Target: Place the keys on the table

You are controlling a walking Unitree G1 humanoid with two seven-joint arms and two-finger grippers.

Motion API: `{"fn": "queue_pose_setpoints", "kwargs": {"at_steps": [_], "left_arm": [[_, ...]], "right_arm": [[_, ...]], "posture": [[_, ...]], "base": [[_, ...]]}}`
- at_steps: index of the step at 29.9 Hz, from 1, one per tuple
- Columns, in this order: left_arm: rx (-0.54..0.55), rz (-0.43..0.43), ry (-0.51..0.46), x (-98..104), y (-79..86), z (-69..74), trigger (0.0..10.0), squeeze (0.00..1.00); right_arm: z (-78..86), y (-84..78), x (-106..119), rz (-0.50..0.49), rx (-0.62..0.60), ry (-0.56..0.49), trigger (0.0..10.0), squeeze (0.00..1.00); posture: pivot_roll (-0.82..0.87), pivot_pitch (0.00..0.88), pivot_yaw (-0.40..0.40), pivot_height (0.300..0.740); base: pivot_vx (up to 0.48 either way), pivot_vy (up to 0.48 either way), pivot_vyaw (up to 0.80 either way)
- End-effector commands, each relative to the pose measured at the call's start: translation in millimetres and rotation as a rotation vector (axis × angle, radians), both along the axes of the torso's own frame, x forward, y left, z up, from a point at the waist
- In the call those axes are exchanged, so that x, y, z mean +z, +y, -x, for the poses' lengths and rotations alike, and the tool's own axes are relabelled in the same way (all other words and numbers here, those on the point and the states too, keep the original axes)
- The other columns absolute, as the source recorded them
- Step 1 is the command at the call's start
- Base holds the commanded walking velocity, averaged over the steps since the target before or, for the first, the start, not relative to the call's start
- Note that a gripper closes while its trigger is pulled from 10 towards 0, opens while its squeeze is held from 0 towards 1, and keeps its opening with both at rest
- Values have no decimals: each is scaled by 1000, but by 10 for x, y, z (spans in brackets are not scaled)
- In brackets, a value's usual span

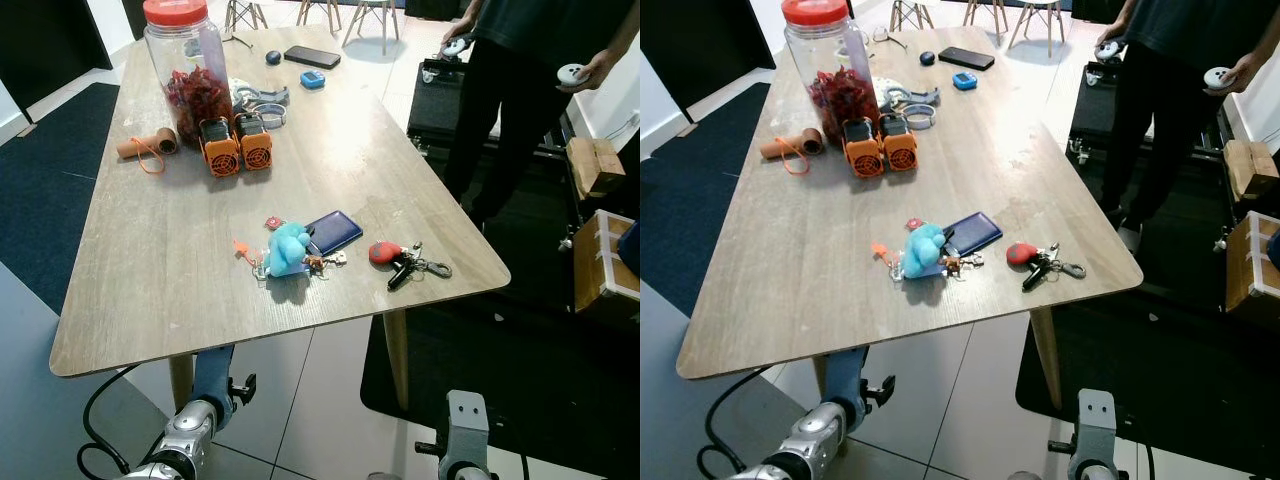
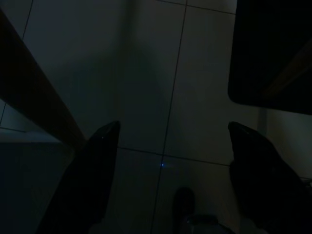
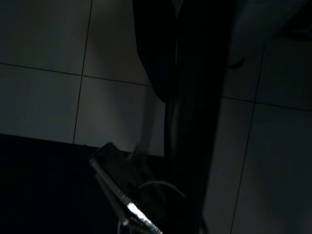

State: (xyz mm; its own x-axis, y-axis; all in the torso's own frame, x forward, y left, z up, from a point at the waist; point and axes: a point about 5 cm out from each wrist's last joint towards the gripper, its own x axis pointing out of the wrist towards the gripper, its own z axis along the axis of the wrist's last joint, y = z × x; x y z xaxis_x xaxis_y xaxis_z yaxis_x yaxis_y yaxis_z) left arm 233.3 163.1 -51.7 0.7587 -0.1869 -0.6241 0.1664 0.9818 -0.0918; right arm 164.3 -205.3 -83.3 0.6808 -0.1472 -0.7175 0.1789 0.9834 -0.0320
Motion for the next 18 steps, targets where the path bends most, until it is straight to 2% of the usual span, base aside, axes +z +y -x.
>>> {"fn": "queue_pose_setpoints", "kwargs": {"at_steps": [1, 7, 18], "left_arm": [[10, -1, -78, 106, 49, -116, 10000, 0], [7, -10, -82, 114, 56, -126, 10000, 0], [-9, -16, -91, 129, 45, -144, 10000, 0]], "right_arm": [[44, 18, -25, -3, -1, 19, 10000, 0], [37, 24, -22, -4, 0, 16, 10000, 0], [32, 26, -18, -3, 4, 11, 10000, 0]], "posture": [[0, 50, 19, 740], [1, 48, 20, 740], [1, 47, 21, 740]], "base": [[0, 0, 0], [0, 0, 0], [0, -480, 0]]}}
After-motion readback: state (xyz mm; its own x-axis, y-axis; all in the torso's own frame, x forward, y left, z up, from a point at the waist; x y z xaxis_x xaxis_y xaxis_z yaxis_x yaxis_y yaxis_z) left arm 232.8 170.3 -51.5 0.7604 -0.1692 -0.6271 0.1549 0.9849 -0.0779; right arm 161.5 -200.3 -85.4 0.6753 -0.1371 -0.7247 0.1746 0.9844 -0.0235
